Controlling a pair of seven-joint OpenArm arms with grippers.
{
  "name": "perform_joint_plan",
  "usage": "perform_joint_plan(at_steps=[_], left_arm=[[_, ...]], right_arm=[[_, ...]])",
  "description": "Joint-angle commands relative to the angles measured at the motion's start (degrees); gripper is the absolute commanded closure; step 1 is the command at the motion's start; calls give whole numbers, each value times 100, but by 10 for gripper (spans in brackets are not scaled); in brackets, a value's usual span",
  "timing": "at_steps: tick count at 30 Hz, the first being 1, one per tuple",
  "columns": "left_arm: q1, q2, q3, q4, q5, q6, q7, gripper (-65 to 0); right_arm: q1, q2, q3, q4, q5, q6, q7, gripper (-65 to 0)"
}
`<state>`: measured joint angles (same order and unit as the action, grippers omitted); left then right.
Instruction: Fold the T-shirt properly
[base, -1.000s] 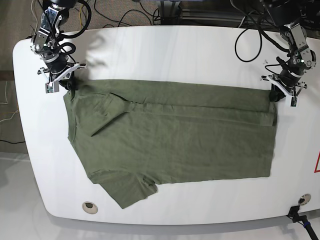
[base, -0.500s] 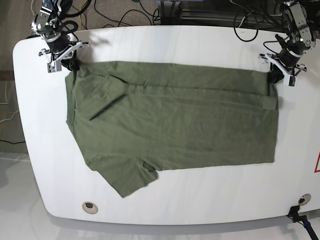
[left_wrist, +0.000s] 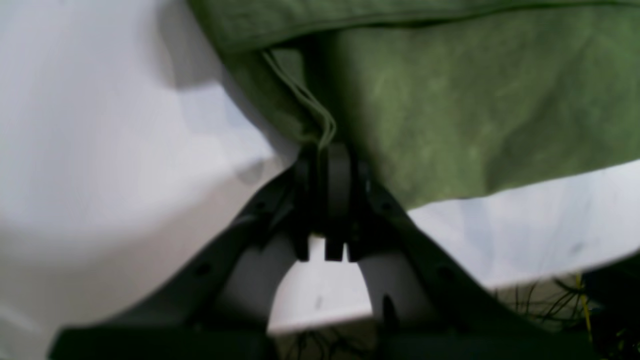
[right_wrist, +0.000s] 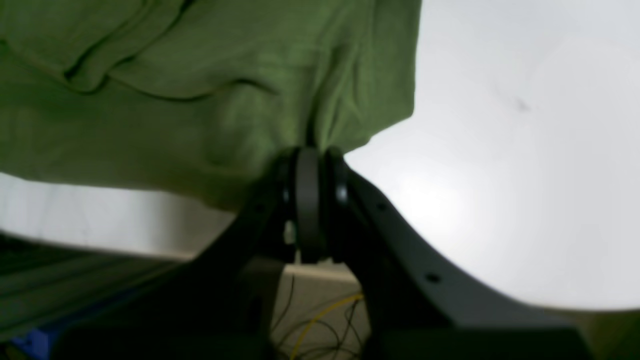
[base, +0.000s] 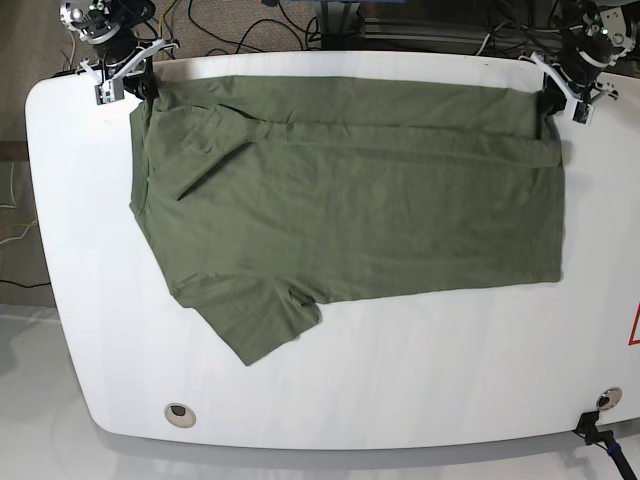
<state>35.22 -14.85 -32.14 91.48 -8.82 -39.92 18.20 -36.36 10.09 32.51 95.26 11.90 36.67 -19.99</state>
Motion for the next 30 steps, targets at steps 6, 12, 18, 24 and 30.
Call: perform_joint_plan(at_steps=[6,12,18,24,30], left_arm=[[254,-146,-52,96,209,-8,268,0],[254,-137,-43,96,218,-8,268,0],[210,-304,-34,96,201,-8,690,-30],[-98,-304,-43,96,201,-8,743,-213],[-256,-321,-34,131,218,-8,743,-213]], right_arm=[[-166,51,358,-10,-289,30,-388,0],[-166,51,340,-10,-289,30,-388,0],[-166,51,349,-10,-263,30,-388,0],[-122,42,358,-10,-263,30,-370,-49],[-149,42,375,280,-263,13,-379,-141]])
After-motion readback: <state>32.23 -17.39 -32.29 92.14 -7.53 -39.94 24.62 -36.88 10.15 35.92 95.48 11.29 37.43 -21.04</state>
